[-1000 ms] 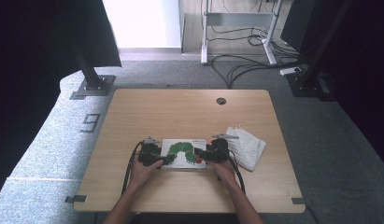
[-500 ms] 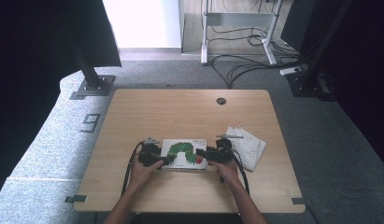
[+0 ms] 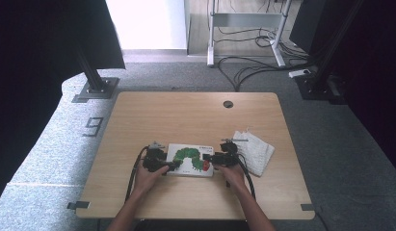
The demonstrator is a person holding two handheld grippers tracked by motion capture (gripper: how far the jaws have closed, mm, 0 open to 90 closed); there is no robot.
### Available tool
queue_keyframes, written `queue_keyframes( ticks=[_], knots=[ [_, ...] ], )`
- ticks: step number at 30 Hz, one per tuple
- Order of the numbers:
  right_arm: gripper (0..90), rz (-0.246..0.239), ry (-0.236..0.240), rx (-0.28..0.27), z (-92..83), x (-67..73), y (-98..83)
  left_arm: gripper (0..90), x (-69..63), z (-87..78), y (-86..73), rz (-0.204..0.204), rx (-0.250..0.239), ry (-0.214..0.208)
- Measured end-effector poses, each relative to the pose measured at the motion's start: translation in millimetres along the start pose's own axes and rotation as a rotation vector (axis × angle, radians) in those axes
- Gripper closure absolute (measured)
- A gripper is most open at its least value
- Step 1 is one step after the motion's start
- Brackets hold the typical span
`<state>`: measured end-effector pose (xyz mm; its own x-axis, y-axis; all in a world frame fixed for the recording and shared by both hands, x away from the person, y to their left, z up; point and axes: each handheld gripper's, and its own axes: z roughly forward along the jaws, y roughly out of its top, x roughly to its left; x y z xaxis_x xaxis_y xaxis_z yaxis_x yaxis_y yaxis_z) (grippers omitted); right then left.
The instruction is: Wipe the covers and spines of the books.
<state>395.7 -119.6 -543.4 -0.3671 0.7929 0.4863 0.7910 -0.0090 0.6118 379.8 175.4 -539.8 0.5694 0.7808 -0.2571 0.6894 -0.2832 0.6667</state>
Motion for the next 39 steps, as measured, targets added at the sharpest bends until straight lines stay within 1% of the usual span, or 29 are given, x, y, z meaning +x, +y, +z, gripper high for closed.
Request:
queue_keyframes(
  ticks=[4,6,8,14,17,19,23,25,30,34,37,39],
  knots=[
    [30.6,0.015,0.010,0.016,4.0,2.7,3.3,21.7,-0.3,-0.4,-0.3,0.003,0.002,0.002],
    [30.1,0.013,-0.007,0.023,5.4,5.6,4.9,21.7,-0.2,-0.7,-0.6,0.002,0.001,0.002],
    [30.8,0.030,-0.003,0.024,5.4,5.2,5.6,21.8,-0.3,-0.8,-1.0,0.002,-0.001,0.005],
    [31.4,0.084,0.050,0.039,0.8,1.8,5.5,21.3,-0.4,-0.7,-1.4,0.006,-0.003,0.017],
    [31.8,0.102,0.080,0.024,-4.0,1.7,6.1,20.8,-0.1,-0.9,-1.6,0.000,-0.006,0.012],
    [32.5,0.104,0.095,0.007,-7.0,1.8,6.4,20.5,0.4,-1.4,-1.8,-0.003,-0.005,0.007],
    [32.6,0.093,0.106,0.001,-10.5,2.9,5.8,20.2,0.7,-1.7,-2.2,-0.008,-0.008,0.001],
    [33.1,0.095,0.114,-0.002,-11.5,2.7,5.8,20.1,0.8,-1.8,-2.4,-0.007,-0.008,-0.001],
    [33.4,0.085,0.119,-0.003,-11.4,1.7,4.7,19.2,-0.2,-4.5,-4.1,0.012,-0.002,-0.010],
    [34.3,0.093,0.136,-0.022,-12.9,1.3,5.0,18.4,-1.5,-9.6,-6.2,0.046,0.010,-0.025],
    [34.3,0.090,0.145,-0.028,-14.2,1.6,5.7,17.4,-1.9,-12.4,-8.5,0.069,0.020,-0.042],
    [34.4,0.098,0.152,-0.031,-14.9,1.3,6.2,16.5,-2.6,-14.3,-10.8,0.086,0.025,-0.050]
  ],
)
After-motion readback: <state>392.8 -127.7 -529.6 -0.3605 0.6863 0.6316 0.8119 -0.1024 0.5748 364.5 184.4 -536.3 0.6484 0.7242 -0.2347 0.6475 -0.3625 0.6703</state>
